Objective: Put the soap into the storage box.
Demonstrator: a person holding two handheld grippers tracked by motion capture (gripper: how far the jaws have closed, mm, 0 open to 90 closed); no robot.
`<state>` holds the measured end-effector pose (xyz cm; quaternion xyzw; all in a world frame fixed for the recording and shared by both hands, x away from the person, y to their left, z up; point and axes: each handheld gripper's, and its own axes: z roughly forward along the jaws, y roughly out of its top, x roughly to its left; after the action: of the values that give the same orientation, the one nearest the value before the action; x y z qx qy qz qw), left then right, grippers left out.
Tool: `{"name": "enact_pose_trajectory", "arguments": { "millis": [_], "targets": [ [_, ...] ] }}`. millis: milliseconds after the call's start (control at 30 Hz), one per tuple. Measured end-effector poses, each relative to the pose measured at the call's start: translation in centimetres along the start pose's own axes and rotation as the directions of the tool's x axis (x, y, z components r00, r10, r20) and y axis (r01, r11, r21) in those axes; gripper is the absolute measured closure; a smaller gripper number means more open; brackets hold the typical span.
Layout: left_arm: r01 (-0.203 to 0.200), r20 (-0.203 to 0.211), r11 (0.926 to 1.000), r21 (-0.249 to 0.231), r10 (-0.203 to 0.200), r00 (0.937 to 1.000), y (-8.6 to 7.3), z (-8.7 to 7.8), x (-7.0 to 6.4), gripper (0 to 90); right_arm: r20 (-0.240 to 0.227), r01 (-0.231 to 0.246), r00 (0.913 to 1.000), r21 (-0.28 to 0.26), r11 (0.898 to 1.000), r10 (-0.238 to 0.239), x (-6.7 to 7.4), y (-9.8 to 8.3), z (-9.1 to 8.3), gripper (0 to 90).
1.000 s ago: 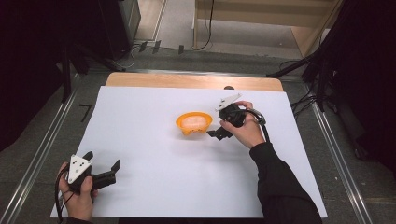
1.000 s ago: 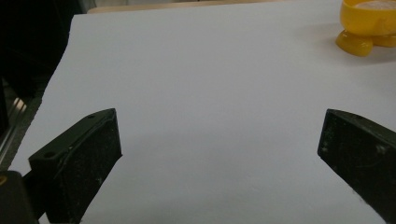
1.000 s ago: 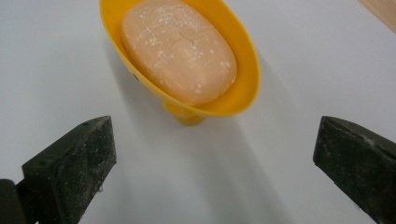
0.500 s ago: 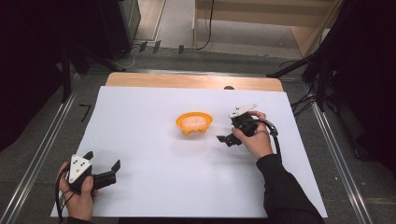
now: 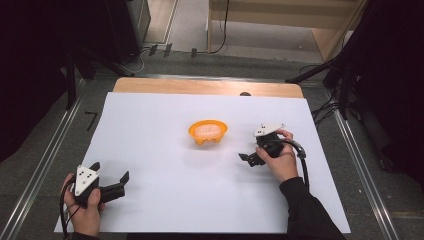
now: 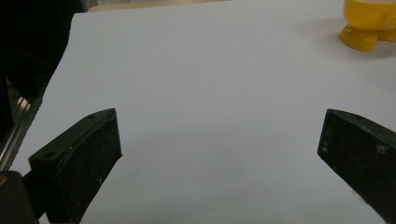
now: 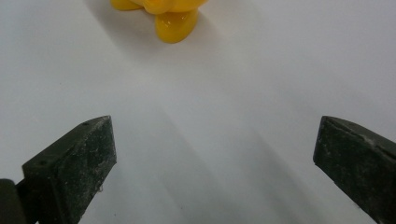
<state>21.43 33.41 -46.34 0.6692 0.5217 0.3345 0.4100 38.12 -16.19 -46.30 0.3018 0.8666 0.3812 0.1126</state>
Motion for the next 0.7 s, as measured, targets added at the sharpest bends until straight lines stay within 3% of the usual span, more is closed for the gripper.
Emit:
{"name": "enact_pose_trajectory", "arguments": {
  "millis": [467,600,700],
  "targets": [
    [-0.004,-0.001,1.0,0.002,0.004,1.0,0.0,0.1,-0.1,0.0,0.042,-0.026,0.9987,-0.051,0.998,0.029,1.3,-2.8,-2.0,0.0],
    [-0.007,-0.004,1.0,0.004,0.007,1.0,0.0,0.0,-0.1,0.0,0.044,-0.059,0.9971,-0.08,0.995,0.063,2.0,-3.9,-2.6,0.0],
    [-0.013,-0.005,0.9999,0.003,0.013,0.9999,0.0,0.1,-0.2,0.0,0.072,-0.051,0.9957,-0.083,0.995,0.057,2.5,-4.5,-3.0,0.0]
  ]
}}
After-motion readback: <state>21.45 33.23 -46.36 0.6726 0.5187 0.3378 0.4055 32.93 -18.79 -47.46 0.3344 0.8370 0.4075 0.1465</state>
